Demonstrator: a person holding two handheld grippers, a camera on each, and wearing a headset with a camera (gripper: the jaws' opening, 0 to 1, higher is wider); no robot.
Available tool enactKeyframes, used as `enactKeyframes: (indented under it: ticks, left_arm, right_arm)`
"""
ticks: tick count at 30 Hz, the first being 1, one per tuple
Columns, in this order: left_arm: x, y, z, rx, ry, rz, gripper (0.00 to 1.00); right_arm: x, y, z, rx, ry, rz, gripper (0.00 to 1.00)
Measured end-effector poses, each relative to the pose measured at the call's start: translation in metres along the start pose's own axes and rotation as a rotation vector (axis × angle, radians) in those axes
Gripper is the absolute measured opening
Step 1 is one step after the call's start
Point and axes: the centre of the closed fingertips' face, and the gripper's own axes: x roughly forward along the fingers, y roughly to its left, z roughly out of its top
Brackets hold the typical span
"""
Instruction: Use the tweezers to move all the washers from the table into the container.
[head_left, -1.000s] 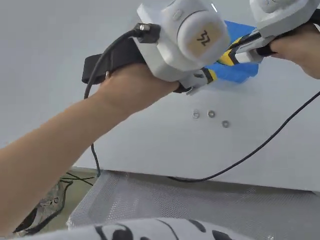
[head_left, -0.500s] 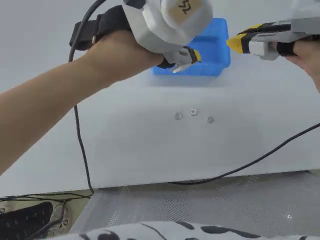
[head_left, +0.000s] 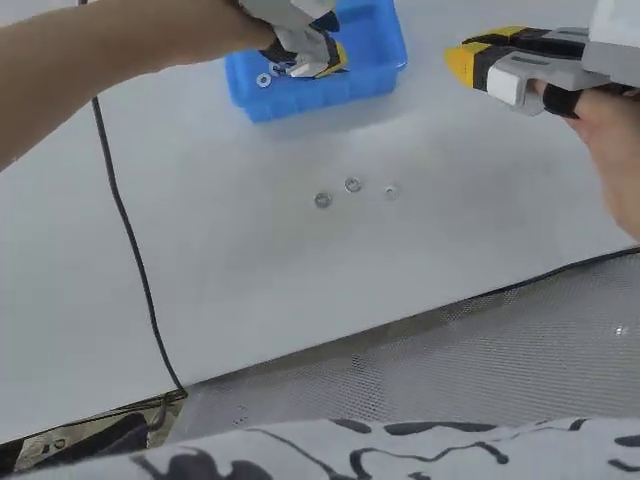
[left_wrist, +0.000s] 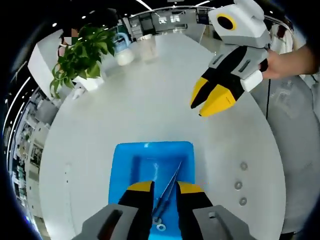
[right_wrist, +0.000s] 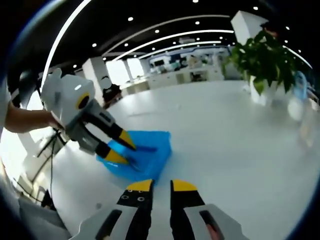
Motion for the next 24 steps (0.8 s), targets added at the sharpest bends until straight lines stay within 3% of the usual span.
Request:
enactKeyframes:
  ticks: [2, 3, 10, 15, 17, 21, 24]
  left_arm:
    - [0.008, -0.003, -0.001, 0.017, 0.007, -0.074, 0.08]
    - [0.011, 0.0, 0.0, 0.013, 0.003, -0.076, 0.06]
    - [0.028, -0.008, 0.007, 0.111, 0.012, -0.239, 0.04]
    - [0.028, -0.016, 0.01, 0.136, 0.019, -0.308, 0.04]
    - [0.03, -0.014, 0.011, 0.17, 0.023, -0.307, 0.03]
    - [0.035, -0.014, 0.013, 0.18, 0.024, -0.326, 0.01]
    - [0.038, -0.017, 0.014, 0.205, 0.022, -0.37, 0.0]
  right_arm:
    - [0.0, -0.006, -0.002, 0.032, -0.016, 0.0, 0.08]
    - [0.0, -0.008, -0.003, 0.036, -0.019, -0.002, 0.08]
    - [0.001, -0.026, -0.018, 0.091, -0.018, -0.029, 0.08]
    - [0.004, -0.028, -0.024, 0.127, -0.012, -0.014, 0.08]
    - [0.005, -0.028, -0.025, 0.131, -0.011, -0.012, 0.08]
    - [0.009, -0.032, -0.029, 0.12, -0.001, -0.025, 0.07]
    - [0.008, -0.034, -0.03, 0.14, -0.003, -0.024, 0.08]
